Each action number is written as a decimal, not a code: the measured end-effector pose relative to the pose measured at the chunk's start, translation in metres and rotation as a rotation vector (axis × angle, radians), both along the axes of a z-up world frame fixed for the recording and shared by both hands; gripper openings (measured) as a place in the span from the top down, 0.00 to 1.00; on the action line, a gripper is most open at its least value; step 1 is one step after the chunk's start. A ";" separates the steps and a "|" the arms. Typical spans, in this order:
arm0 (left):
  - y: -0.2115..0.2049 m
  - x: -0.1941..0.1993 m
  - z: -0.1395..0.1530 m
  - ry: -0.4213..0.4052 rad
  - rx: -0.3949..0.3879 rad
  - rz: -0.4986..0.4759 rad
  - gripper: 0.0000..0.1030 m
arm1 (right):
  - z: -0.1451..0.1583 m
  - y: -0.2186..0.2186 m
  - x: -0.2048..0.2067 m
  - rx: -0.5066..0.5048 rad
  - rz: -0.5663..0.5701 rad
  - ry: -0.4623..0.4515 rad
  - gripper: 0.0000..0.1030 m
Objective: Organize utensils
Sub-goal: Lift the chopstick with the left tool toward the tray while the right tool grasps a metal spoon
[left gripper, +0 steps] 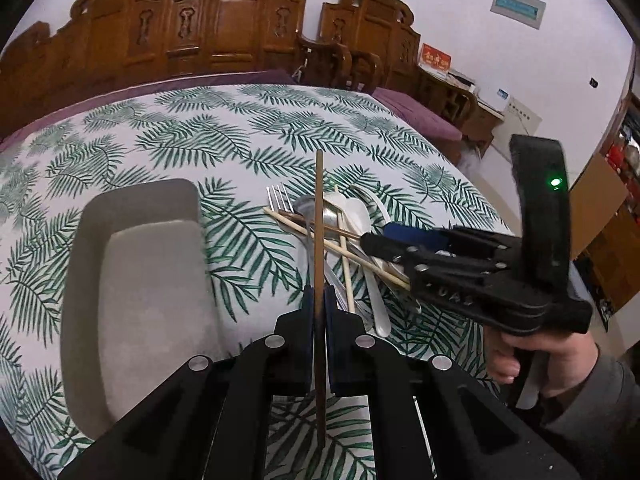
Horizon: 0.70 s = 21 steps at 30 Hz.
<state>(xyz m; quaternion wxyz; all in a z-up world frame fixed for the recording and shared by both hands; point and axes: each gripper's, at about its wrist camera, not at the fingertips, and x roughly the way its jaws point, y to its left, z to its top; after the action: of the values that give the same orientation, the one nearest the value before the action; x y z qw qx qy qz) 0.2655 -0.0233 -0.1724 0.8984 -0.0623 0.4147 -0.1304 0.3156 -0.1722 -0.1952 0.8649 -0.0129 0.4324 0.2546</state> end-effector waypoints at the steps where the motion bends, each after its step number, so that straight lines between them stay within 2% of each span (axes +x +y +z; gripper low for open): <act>1: 0.002 -0.001 0.001 -0.003 -0.004 0.002 0.96 | 0.000 0.004 0.000 0.003 0.004 0.001 0.64; 4: 0.007 -0.003 0.007 -0.019 -0.013 0.011 0.96 | -0.003 0.022 0.006 0.004 0.014 0.004 0.64; 7: 0.011 -0.004 0.011 -0.030 -0.017 0.023 0.96 | -0.009 0.035 0.013 -0.004 0.017 0.018 0.69; 12: 0.021 -0.004 0.015 -0.038 -0.029 0.039 0.96 | -0.024 0.048 0.024 -0.061 -0.002 0.048 0.77; 16: 0.027 -0.003 0.014 -0.027 -0.069 0.044 0.96 | -0.031 0.057 0.022 -0.104 0.006 0.051 0.78; 21: 0.027 -0.003 0.016 -0.036 -0.063 0.044 0.96 | -0.032 0.055 0.023 -0.123 -0.017 0.040 0.90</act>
<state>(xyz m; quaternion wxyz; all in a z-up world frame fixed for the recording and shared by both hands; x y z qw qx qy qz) 0.2620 0.0032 -0.1561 0.9060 -0.0974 0.3925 -0.1249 0.3389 -0.1173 -0.2272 0.8559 -0.0572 0.4644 0.2204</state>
